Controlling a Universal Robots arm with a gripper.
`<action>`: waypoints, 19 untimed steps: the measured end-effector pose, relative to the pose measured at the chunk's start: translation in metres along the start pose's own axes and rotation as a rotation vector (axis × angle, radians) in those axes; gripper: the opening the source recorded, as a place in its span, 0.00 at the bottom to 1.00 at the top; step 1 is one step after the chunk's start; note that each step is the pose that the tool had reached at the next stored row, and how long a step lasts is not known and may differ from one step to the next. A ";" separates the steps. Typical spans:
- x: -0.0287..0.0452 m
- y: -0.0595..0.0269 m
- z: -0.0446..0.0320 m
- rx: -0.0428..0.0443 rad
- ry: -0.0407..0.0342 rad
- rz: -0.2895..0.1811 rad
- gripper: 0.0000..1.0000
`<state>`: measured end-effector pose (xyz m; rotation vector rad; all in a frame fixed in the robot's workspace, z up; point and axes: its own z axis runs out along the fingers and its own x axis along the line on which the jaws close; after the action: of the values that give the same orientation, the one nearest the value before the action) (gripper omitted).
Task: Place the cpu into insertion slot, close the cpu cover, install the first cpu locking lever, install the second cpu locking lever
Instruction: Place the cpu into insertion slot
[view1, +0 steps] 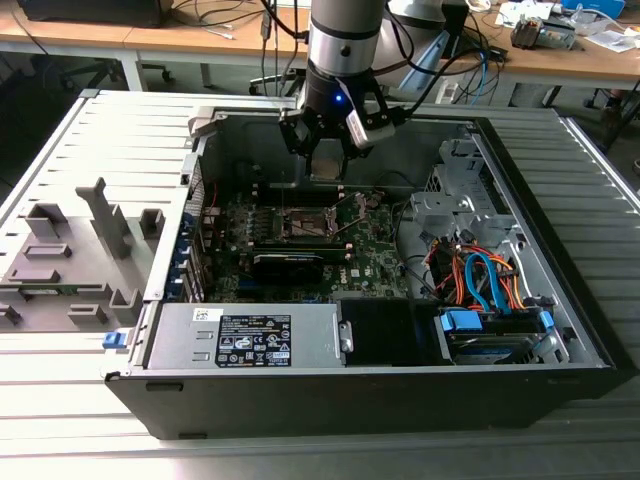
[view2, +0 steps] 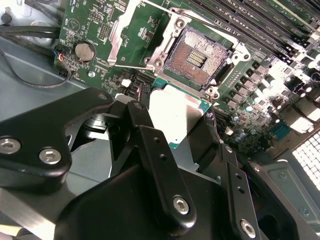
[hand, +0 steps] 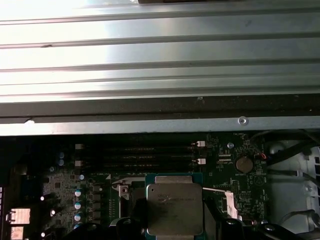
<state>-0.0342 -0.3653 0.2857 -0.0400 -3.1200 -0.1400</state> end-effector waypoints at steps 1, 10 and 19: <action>0.0000 0.0000 0.0002 0.0000 0.0000 0.000 0.54; 0.0000 -0.0002 0.0022 0.0001 0.0000 0.000 0.54; -0.0001 -0.0005 0.0054 0.0001 0.0000 0.000 0.54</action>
<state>-0.0342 -0.3653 0.2803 -0.0401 -3.1200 -0.1399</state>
